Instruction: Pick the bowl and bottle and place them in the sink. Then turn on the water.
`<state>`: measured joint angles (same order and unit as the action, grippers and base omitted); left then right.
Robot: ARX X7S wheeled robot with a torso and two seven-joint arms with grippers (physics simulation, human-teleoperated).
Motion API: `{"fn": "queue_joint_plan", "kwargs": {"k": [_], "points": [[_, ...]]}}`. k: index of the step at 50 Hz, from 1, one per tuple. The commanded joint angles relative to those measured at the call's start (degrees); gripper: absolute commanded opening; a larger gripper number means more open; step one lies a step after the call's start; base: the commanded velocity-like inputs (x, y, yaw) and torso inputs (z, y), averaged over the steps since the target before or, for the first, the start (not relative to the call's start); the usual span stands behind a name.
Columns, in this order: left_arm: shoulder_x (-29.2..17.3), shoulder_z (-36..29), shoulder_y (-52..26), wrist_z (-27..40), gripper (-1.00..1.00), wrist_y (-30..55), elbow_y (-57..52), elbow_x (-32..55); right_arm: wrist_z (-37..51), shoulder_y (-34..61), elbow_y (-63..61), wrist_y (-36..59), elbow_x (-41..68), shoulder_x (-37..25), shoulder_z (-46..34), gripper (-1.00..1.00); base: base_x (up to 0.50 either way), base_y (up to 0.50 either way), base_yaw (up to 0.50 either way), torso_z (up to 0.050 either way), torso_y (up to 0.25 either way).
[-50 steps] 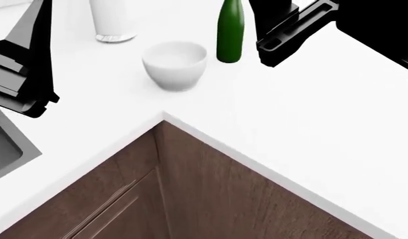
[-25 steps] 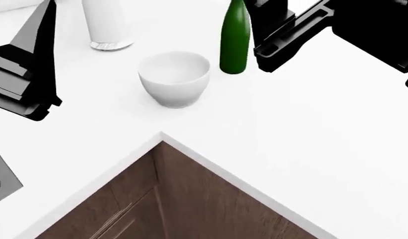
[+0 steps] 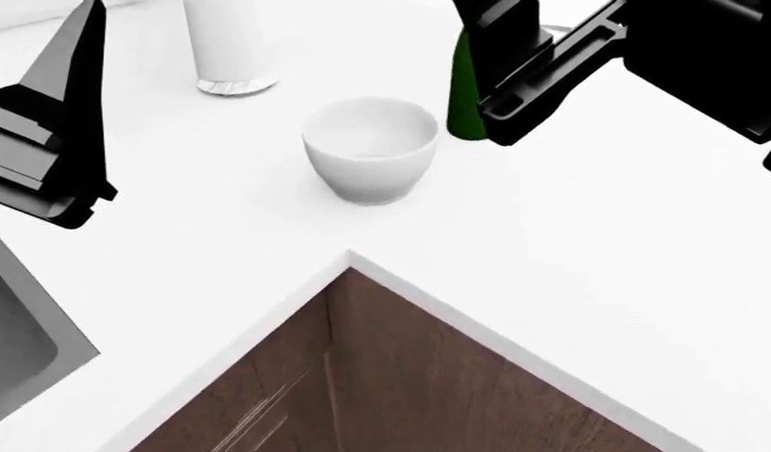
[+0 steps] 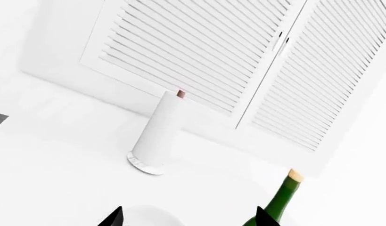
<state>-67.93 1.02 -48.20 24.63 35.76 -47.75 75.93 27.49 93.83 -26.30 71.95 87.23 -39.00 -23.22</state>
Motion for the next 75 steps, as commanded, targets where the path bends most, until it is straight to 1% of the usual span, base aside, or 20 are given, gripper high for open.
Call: {"fn": "queue_joint_plan", "kwargs": {"k": [1, 5, 13, 21, 27, 36, 49, 60, 67, 75], "points": [[0.4, -0.4, -0.1, 0.0, 1.0, 0.2, -0.1, -0.4, 0.1, -0.3, -0.1, -0.9, 0.5, -0.2, 0.3, 1.0, 0.19, 0.15, 0.0, 0.0, 0.0], [0.4, -0.4, 0.1, -0.2, 1.0, 0.2, -0.1, -0.6, -0.5, -1.0, -0.5, -1.2, -0.3, -0.4, 0.1, 1.0, 0.21, 0.17, 0.0, 0.0, 0.0], [-0.1, 0.2, 0.4, -0.4, 1.0, 0.1, -0.5, 0.0, 0.3, -0.2, -0.4, -1.0, 1.1, -0.5, 0.0, 1.0, 0.21, 0.17, 0.0, 0.0, 0.0], [-0.1, 0.2, 0.8, -0.6, 1.0, 0.1, -0.7, -0.1, 0.7, -1.7, -0.4, -2.1, 2.6, -0.8, 0.7, 1.0, 0.21, 0.17, 0.0, 0.0, 0.001], [-0.2, 0.2, 0.6, -0.6, 1.0, 0.2, -0.9, 0.5, 1.7, -1.7, 0.3, -3.5, 4.7, -0.3, 1.8, 1.0, 0.0, 0.0, 0.0, 0.0, 0.002], [-0.4, -0.1, -0.2, -0.4, 1.0, 0.7, -1.2, 1.3, 1.8, -2.0, 0.5, -4.3, 4.8, -0.6, 2.3, 1.0, 0.0, 0.0, 0.0, 0.0, 0.0], [0.5, -1.4, -1.9, -0.3, 1.0, 1.4, -0.8, 0.9, 0.7, -2.4, 0.4, -4.9, 3.4, -1.1, 2.2, 1.0, 0.0, 0.0, 0.0, 0.0, 0.0], [-0.1, -0.2, -0.3, -0.3, 1.0, 0.8, -1.1, 1.0, 1.0, -3.7, 1.1, -7.0, 1.9, -1.8, 3.5, 1.0, 0.0, 0.0, 0.0, 0.0, 0.0], [-0.3, -0.1, -0.7, 0.0, 1.0, 1.0, -1.2, 1.7, 0.0, -3.2, 3.2, -9.5, -3.2, -0.5, 3.6, 1.0, 0.0, 0.0, 0.0, 0.0, 0.0], [-0.3, 0.1, -0.6, -0.1, 1.0, 1.0, -1.1, 1.7, -1.4, -2.7, 5.8, -11.4, -6.5, 0.7, 3.3, 1.0, 0.0, 0.0, 0.0, 0.0, 0.0]]}}
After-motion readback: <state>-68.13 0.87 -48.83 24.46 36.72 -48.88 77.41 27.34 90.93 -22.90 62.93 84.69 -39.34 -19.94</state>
